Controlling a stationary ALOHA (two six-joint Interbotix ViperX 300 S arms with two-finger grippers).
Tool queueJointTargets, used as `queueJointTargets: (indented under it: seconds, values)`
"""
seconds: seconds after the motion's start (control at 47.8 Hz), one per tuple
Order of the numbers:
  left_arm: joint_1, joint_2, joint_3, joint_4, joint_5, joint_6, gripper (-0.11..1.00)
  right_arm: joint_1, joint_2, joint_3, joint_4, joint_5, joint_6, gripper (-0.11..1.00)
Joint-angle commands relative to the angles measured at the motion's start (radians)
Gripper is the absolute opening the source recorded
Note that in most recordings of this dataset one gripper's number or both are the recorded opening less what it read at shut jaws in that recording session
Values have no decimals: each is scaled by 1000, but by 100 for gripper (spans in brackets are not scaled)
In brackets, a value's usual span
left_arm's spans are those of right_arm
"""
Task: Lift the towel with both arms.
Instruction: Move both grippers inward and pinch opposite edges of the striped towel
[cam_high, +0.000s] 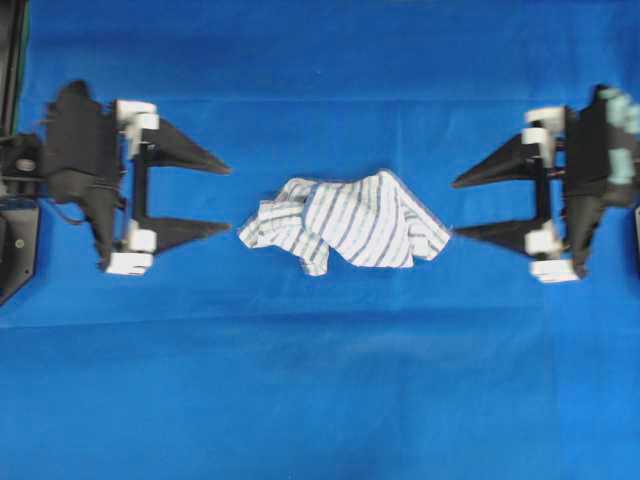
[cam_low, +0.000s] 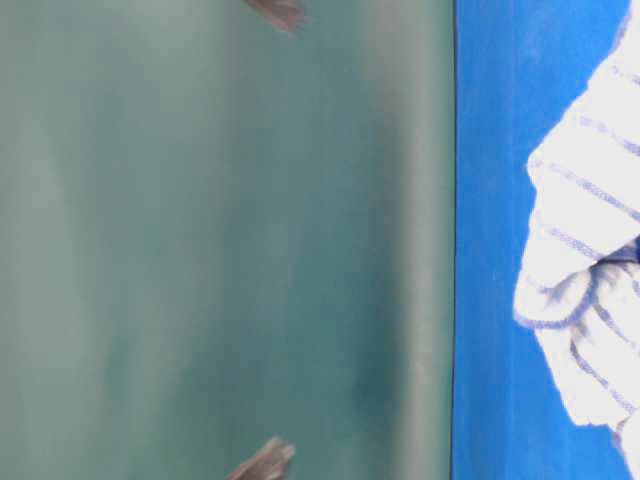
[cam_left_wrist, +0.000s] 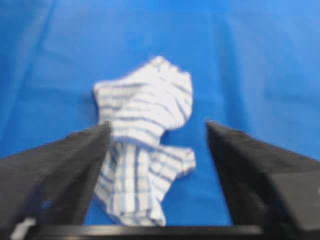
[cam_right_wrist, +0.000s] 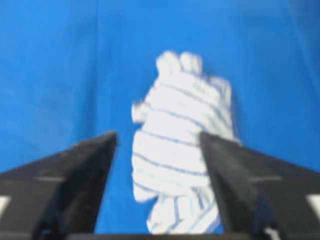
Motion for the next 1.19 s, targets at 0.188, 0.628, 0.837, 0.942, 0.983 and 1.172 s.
queueJointTargets:
  seconds: [0.188, 0.628, 0.837, 0.942, 0.983, 1.172]
  values:
    - [29, 252, -78, 0, -12, 0, 93, -17, 250, -89, 2, 11, -2, 65]
    - [58, 609, -169, 0, -72, -3, 93, -17, 549, -172, 5, 8, 5, 65]
    - [77, 661, -183, 0, -72, -3, 92, -17, 594, -181, 5, 8, 26, 65]
    - [81, 666, -187, 0, -61, -2, 89, -17, 594, -181, 6, 6, 32, 64]
    - [81, 666, -190, 0, -58, -2, 84, -17, 594, -181, 5, 8, 32, 64]
    - [80, 669, -202, 0, -38, -2, 37, -25, 594, -183, 3, 11, 32, 44]
